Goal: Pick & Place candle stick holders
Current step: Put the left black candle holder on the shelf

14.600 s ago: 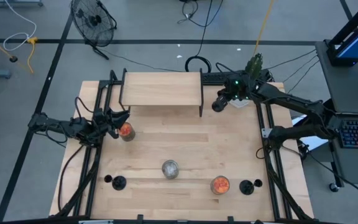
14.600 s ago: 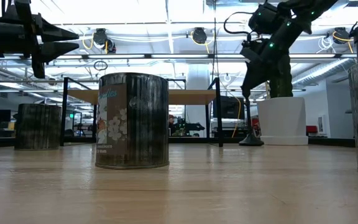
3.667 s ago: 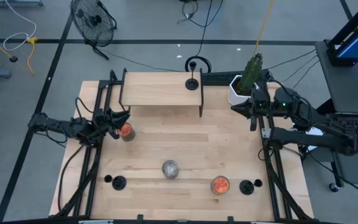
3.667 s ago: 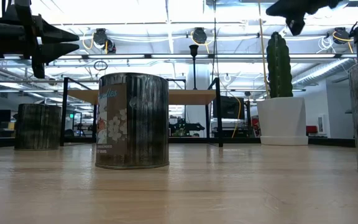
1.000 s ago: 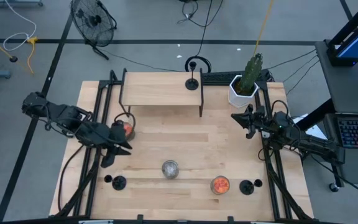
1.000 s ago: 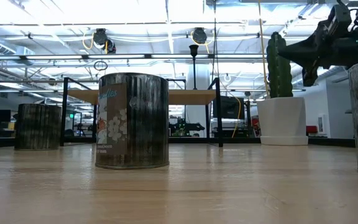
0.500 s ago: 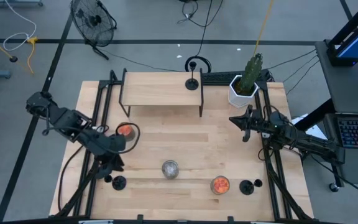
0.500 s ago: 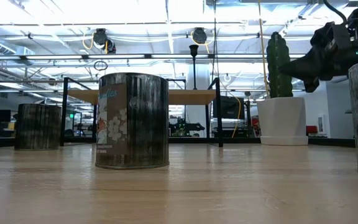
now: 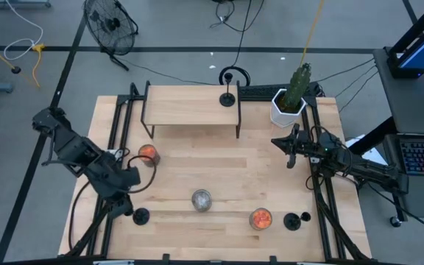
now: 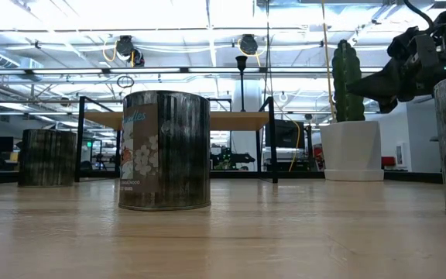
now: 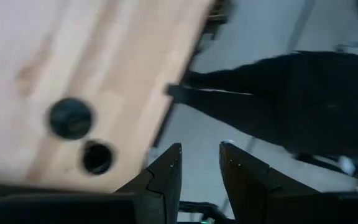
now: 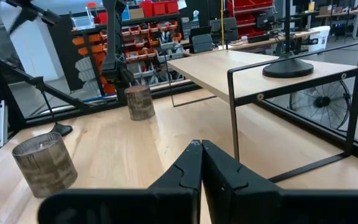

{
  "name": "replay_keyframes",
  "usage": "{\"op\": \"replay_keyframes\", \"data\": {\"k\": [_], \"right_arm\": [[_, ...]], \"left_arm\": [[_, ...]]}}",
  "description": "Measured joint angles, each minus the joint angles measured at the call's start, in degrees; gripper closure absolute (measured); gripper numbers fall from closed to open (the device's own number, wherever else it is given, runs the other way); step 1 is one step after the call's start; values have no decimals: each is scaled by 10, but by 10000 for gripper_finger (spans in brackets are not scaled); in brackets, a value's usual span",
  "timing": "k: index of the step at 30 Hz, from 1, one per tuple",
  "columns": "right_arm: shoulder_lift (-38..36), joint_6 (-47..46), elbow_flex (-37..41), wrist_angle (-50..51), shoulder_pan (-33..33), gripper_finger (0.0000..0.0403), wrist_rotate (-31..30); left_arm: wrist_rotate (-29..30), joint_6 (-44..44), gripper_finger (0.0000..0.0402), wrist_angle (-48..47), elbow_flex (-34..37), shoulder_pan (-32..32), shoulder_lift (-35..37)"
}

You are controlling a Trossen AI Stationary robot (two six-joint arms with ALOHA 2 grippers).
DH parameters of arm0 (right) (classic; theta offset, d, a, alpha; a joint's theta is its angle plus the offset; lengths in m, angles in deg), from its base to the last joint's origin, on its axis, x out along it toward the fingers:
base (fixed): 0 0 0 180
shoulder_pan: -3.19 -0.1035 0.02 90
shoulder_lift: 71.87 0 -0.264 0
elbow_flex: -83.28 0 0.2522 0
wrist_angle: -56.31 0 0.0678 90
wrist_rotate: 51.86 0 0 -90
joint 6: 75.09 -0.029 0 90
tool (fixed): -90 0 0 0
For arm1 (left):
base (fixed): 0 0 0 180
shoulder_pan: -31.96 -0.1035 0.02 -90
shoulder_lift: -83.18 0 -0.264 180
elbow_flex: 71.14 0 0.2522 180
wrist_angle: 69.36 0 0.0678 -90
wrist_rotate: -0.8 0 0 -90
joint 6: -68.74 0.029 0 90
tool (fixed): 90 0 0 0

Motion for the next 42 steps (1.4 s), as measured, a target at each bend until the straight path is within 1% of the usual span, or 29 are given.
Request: {"op": "replay_keyframes", "data": {"k": [4, 8, 17, 23, 28, 36, 42], "right_arm": [[0, -7, 0, 1, 0, 403, 0], [0, -7, 0, 1, 0, 403, 0], [0, -8, 0, 1, 0, 403, 0], [0, -8, 0, 2, 0, 403, 0], [0, -8, 0, 2, 0, 403, 0], [0, -9, 0, 3, 0, 403, 0], [0, -9, 0, 3, 0, 403, 0]], "left_arm": [[37, -47, 289, -67, 0, 20, 0], [50, -75, 289, -89, 0, 32, 0], [51, -68, 289, -67, 0, 47, 0], [78, -66, 289, -56, 0, 49, 0], [81, -50, 289, -38, 0, 49, 0], [81, -31, 289, -41, 0, 49, 0], [106, -37, 289, -44, 0, 49, 0]]}}
